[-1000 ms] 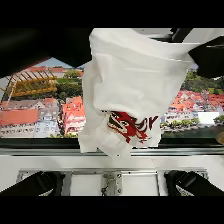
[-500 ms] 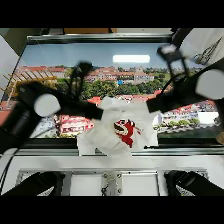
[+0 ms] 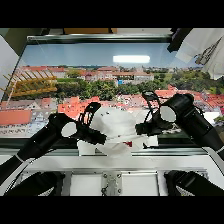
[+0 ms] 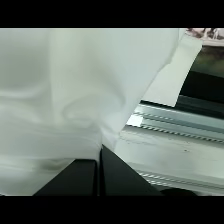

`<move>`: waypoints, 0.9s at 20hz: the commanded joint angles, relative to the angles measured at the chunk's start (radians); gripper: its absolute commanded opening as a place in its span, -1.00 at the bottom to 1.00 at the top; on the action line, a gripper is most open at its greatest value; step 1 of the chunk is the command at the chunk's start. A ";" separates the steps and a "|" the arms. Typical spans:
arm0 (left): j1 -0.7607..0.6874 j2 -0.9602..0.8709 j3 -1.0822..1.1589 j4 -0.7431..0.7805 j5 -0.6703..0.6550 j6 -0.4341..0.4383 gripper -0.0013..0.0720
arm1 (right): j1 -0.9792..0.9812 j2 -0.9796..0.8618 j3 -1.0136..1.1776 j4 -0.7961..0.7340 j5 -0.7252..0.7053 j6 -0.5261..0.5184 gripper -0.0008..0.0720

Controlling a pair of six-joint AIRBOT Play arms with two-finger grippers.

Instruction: Fold the clothes and pants, and hang the long-sleeved shirts on hangers.

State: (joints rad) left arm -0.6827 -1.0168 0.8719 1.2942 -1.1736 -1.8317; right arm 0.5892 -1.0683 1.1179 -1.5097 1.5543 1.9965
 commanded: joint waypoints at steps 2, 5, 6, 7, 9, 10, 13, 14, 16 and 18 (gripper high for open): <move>0.041 0.002 0.068 -0.013 -0.005 0.029 0.37 | 0.005 0.002 -0.021 0.014 -0.040 0.024 -0.92; 0.085 0.002 0.181 -0.011 -0.040 0.054 0.90 | 0.005 0.002 -0.021 0.014 -0.039 0.024 -0.92; 0.110 0.002 0.228 -0.011 -0.050 0.066 0.89 | 0.005 0.002 -0.021 0.014 -0.039 0.024 -0.92; 0.137 0.002 0.272 -0.011 -0.056 0.073 0.89 | 0.005 0.001 -0.021 0.014 -0.038 0.024 -0.92; 0.196 0.002 0.347 -0.011 -0.068 0.089 0.90 | 0.005 0.001 -0.021 0.014 -0.029 0.024 -0.92; 0.231 0.002 0.385 -0.011 -0.083 0.097 0.89 | 0.005 0.001 -0.021 0.014 -0.029 0.024 -0.92; 0.333 0.002 0.467 0.001 -0.109 0.128 0.89 | 0.005 0.000 -0.021 0.014 -0.029 0.024 -0.92; 0.375 0.002 0.489 0.017 -0.118 0.131 0.89 | 0.005 0.000 -0.021 0.014 -0.029 0.024 -0.92; 0.452 0.002 0.520 0.098 -0.136 0.133 0.90 | 0.005 0.000 -0.021 0.014 -0.029 0.024 -0.92; 0.538 0.001 0.526 0.217 -0.134 0.134 0.90 | 0.005 0.000 -0.021 0.014 -0.029 0.024 -0.92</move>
State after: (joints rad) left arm -0.2546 -1.0157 1.3640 1.3739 -1.2930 -1.7084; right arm 0.5930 -1.0679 1.0973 -1.4956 1.5238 2.0201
